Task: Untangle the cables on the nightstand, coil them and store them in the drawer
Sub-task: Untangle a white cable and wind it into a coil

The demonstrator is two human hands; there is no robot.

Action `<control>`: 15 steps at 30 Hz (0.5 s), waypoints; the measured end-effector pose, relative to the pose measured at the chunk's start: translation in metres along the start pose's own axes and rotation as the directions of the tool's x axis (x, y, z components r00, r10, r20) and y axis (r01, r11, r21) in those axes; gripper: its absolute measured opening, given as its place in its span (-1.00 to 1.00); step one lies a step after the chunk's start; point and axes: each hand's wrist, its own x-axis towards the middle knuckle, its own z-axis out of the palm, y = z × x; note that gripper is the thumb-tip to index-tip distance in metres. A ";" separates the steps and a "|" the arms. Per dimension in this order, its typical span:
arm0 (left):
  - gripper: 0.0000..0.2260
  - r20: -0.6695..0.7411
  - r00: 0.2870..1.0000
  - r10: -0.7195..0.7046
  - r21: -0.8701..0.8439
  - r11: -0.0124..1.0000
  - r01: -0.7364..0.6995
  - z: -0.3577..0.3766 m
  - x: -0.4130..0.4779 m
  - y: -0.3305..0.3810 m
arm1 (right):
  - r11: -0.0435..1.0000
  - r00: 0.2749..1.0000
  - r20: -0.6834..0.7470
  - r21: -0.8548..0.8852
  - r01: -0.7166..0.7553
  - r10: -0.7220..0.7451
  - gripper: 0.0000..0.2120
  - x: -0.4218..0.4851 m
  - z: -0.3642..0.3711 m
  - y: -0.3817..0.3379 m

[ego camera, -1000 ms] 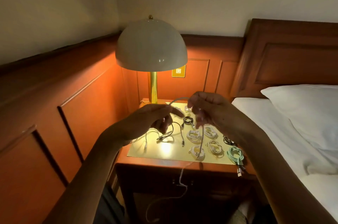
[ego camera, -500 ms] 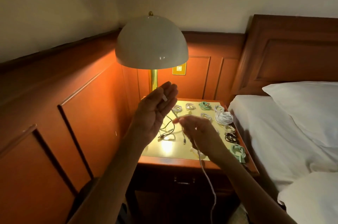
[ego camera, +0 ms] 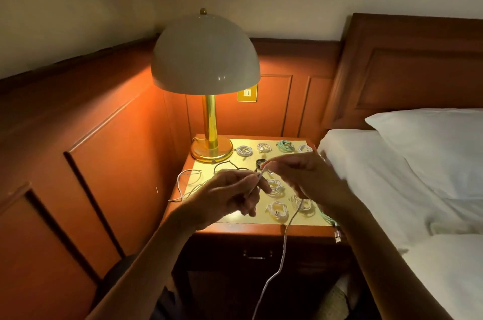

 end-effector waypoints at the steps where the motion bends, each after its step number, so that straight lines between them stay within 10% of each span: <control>1: -0.70 -0.070 0.997 0.021 -0.218 0.975 -0.035 0.003 0.001 0.004 | 0.996 1.000 -0.016 0.084 -0.021 0.023 -0.80 -0.003 0.011 0.005; 5: -0.74 -0.473 0.881 0.008 -0.563 0.766 -0.310 0.019 0.022 -0.002 | 0.991 0.998 -0.060 0.130 -0.021 0.029 -0.69 -0.016 0.059 0.018; 8: -0.82 -0.674 0.715 0.186 -0.112 0.931 -0.348 0.015 0.035 -0.012 | 0.989 0.999 -0.047 -0.150 -0.004 -0.004 -0.76 -0.025 0.068 0.021; 9: -0.85 -0.649 0.664 0.371 0.256 0.929 -0.269 0.007 0.034 -0.016 | 0.961 0.999 -0.027 -0.277 0.013 -0.022 -0.77 -0.028 0.063 0.019; 11: -0.84 -0.340 0.730 0.593 0.773 0.618 -0.142 -0.008 0.028 -0.023 | 0.871 0.999 0.012 -0.489 0.050 -0.050 -0.79 -0.032 0.048 0.007; 13: -0.83 -0.087 0.867 0.491 0.863 0.472 -0.181 -0.012 0.020 -0.027 | 0.792 0.997 -0.008 -0.608 0.059 -0.080 -0.83 -0.028 0.029 -0.008; 15: -0.80 0.000 0.949 0.316 0.798 0.572 -0.190 -0.007 0.012 -0.026 | 0.761 0.992 -0.041 -0.646 0.062 -0.116 -0.89 -0.019 0.006 -0.020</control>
